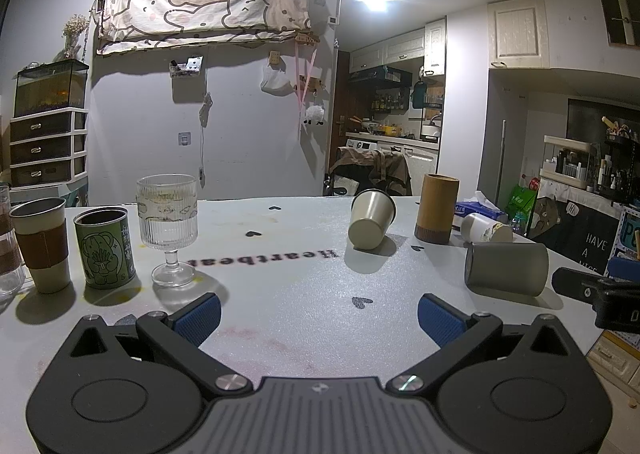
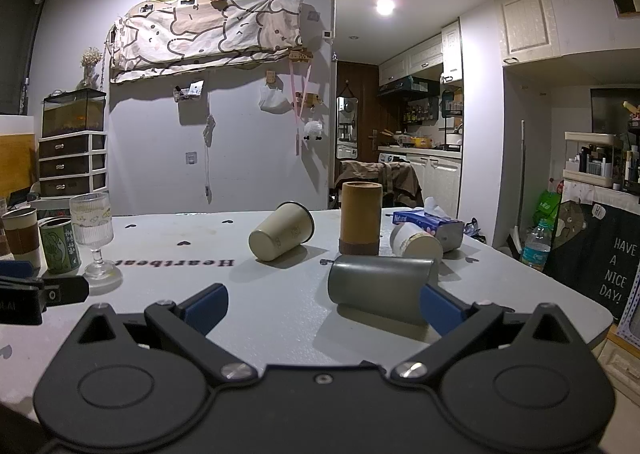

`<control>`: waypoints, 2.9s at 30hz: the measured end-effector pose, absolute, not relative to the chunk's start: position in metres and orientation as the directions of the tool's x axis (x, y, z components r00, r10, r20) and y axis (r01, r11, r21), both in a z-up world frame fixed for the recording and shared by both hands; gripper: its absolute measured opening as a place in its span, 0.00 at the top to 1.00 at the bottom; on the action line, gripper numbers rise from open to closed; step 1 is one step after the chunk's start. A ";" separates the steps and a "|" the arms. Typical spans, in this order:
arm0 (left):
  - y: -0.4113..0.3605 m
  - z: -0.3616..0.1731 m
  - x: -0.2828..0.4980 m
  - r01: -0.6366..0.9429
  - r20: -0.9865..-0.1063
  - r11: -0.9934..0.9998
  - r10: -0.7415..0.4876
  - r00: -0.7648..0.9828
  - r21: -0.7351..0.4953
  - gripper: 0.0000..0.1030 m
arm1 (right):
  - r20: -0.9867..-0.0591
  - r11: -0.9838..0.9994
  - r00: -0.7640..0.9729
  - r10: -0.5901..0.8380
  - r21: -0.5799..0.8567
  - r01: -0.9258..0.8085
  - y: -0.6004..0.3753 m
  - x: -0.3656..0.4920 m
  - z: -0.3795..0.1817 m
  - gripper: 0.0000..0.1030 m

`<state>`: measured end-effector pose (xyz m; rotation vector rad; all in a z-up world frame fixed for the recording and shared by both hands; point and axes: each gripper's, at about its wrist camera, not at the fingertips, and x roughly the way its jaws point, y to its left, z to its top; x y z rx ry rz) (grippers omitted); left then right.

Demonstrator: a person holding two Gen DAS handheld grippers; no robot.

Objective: Flip cup upright

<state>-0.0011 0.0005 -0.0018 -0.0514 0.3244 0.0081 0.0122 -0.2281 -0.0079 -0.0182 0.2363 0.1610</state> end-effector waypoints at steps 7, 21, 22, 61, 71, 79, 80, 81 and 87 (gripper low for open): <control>0.001 -0.002 -0.001 -0.016 -0.318 0.999 0.000 0.948 -0.048 0.00 | -0.234 0.987 0.959 0.159 0.001 -0.163 -0.227 0.012 -0.008 0.00; 0.002 -0.002 -0.002 -0.017 -0.319 0.999 0.000 0.948 -0.050 0.00 | -0.235 0.987 0.959 0.159 0.002 -0.163 -0.227 0.012 -0.008 0.00; 0.003 -0.001 -0.002 -0.017 -0.319 0.999 0.000 0.948 -0.050 0.00 | -0.235 0.987 0.959 0.159 0.003 -0.163 -0.227 0.012 -0.008 0.00; 0.004 0.007 0.006 0.006 -0.315 0.999 -0.018 0.949 -0.039 0.00 | -0.230 0.985 0.958 0.171 0.017 -0.172 -0.217 0.004 -0.008 0.00; -0.016 0.002 0.018 0.045 -0.337 0.999 -0.050 0.940 -0.023 0.00 | -0.236 0.977 0.948 0.213 0.035 -0.210 -0.227 0.024 -0.015 0.05; -0.025 -0.001 0.022 0.052 -0.344 0.998 -0.055 0.937 -0.019 0.00 | -0.268 0.943 0.934 0.235 -0.171 -0.286 -0.236 0.099 0.001 0.11; -0.025 -0.001 0.022 0.051 -0.344 0.998 -0.055 0.937 -0.022 0.00 | -0.296 0.914 0.922 0.251 -0.242 -0.326 -0.233 0.111 0.003 0.11; -0.026 -0.001 0.022 0.050 -0.343 0.998 -0.056 0.938 -0.026 0.00 | -0.320 0.885 0.911 0.261 -0.296 -0.358 -0.232 0.122 0.005 0.11; -0.025 -0.002 0.024 0.047 -0.342 0.998 -0.059 0.938 -0.042 0.00 | -0.497 0.640 0.839 0.220 -0.576 -0.509 -0.210 0.176 0.002 0.11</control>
